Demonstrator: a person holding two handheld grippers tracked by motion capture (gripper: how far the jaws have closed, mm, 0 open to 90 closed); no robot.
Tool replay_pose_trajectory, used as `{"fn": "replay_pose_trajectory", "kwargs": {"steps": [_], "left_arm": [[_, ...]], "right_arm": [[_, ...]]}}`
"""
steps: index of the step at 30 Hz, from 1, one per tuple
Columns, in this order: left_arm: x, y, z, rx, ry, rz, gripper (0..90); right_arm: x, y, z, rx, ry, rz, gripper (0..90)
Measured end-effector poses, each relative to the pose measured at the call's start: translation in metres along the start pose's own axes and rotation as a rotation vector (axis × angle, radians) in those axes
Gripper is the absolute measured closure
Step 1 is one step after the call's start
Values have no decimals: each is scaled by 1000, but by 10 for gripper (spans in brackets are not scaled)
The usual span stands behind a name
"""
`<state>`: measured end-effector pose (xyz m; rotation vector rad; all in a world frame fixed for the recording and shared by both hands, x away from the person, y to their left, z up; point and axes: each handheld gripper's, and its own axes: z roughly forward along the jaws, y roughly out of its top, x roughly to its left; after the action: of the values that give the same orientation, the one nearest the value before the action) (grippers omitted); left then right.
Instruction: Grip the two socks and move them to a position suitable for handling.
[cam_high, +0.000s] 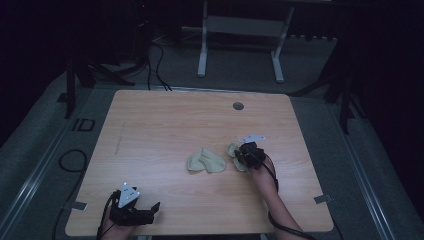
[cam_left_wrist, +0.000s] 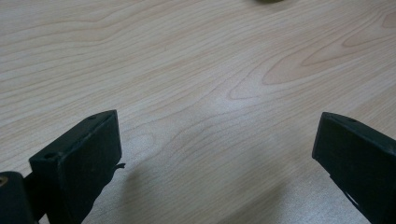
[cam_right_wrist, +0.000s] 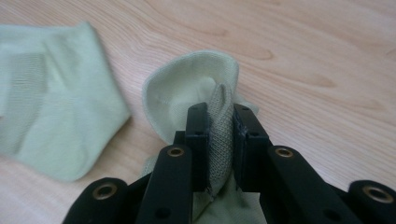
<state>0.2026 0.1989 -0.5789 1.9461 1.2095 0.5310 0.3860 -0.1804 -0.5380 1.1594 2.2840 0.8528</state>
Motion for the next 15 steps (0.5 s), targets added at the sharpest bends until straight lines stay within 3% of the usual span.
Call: {"fn": "replay_pose_trajectory", "kwargs": {"steps": [6, 15], "left_arm": [[0, 0, 0, -3, 0, 2, 12], [-2, 1, -1, -13, -6, -4, 12]], "right_arm": [[5, 1, -32, -31, 38, -7, 784], [28, -19, -84, -107, 91, -32, 784]]}}
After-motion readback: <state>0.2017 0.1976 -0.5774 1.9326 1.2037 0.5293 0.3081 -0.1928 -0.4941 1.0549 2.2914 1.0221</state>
